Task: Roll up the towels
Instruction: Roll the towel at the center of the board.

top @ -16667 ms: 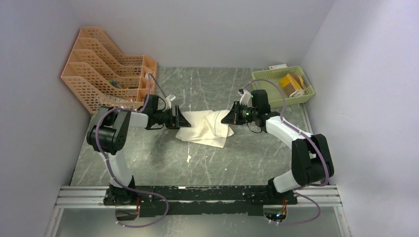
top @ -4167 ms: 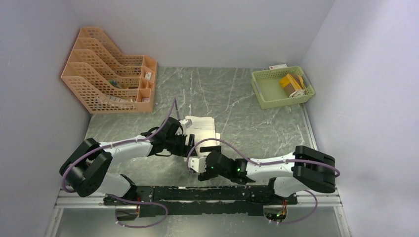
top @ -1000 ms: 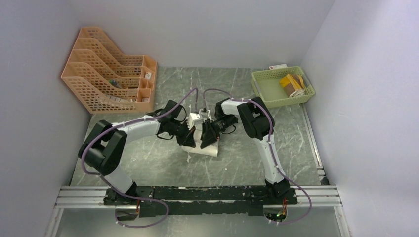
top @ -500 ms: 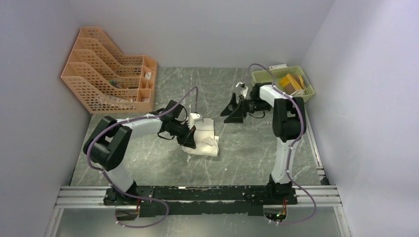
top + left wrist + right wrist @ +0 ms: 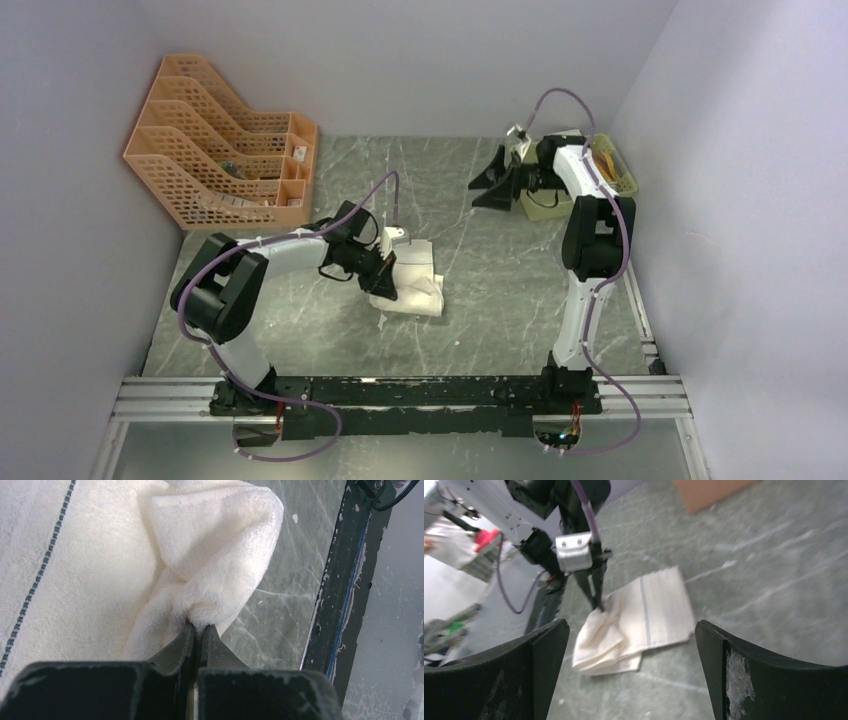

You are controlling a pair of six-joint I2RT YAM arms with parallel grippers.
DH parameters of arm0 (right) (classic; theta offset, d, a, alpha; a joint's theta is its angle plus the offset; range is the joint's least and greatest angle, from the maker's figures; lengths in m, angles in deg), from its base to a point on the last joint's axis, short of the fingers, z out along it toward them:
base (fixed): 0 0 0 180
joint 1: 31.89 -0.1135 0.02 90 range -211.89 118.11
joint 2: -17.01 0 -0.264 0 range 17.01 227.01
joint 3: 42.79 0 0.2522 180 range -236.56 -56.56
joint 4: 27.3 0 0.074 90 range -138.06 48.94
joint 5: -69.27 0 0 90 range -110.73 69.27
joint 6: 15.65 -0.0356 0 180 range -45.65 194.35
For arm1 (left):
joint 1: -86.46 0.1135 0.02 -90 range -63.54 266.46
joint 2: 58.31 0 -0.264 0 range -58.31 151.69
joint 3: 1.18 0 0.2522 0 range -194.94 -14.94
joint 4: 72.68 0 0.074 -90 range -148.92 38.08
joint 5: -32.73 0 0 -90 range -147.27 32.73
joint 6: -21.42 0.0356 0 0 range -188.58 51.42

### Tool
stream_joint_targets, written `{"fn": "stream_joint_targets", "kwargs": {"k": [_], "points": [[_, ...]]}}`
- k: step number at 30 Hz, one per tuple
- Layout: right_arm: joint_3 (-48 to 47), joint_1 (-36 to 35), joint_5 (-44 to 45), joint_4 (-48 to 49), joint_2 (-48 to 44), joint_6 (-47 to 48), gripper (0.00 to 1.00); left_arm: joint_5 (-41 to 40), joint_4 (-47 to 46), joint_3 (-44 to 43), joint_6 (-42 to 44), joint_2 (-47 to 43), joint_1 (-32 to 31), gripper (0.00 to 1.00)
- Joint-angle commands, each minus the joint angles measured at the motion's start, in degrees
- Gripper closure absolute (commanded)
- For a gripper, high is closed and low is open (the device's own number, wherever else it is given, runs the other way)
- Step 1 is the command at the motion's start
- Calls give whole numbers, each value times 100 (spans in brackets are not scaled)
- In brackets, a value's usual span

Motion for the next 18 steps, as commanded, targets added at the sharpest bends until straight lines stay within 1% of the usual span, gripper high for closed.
{"fn": "stream_joint_targets", "kwargs": {"k": [1, 3, 4, 5, 6, 7, 8, 9, 10, 11, 12, 13, 15, 16, 17, 18], "points": [[-1556, -31, -300, 42, 77, -620, 0, 248, 7, -178, 49, 80, 27, 93], [-2456, -37, -130, 51, 295, -1061, 0, 247, 15, -178, 47, 67, 26, 93], [-2983, -47, 96, 102, 441, -1404, 0, 242, 16, -178, 48, 56, 26, 93], [-3338, -93, 583, 547, 550, -2247, 0, 230, 21, -181, 55, 41, 26, 93], [-3246, -249, 1764, 1621, 337, -3477, 0, 222, 25, -180, 57, 30, 34, 93], [-2559, -490, 3453, 3011, -136, -4807, 0, 224, 27, -189, 57, 21, 44, 93], [-1714, -687, 4662, 4344, -679, -5432, 0, 222, 33, -198, 62, 18, 48, 93], [-1136, -658, 4783, 5230, -1075, -5817, 0, 213, 42, -201, 66, 11, 56, 93], [-864, -501, 4679, 5965, -1225, -6479, 0, 204, 50, -204, 65, 9, 67, 93], [-792, -448, 4859, 6335, -1269, -6920, 0, 195, 58, -205, 69, 6, 76, 93], [-847, -488, 5209, 6409, -1264, -7053, 0, 189, 61, -205, 73, -11, 86, 93], [-933, -556, 5513, 6350, -1222, -7072, 0, 175, 65, -200, 75, -20, 87, 93], [-837, -699, 5697, 6534, -1284, -7065, 0, 139, 53, -196, 67, -81, 92, 93], [-507, -707, 5668, 6954, -1442, -7302, 0, 109, 52, -181, 66, -111, 98, 93], [-3, -640, 5600, 7539, -1661, -7752, 0, 77, 52, -179, 57, -137, 105, 93], [608, -494, 5339, 8464, -1925, -8298, 0, 35, 40, -171, 46, -154, 112, 93]]}}
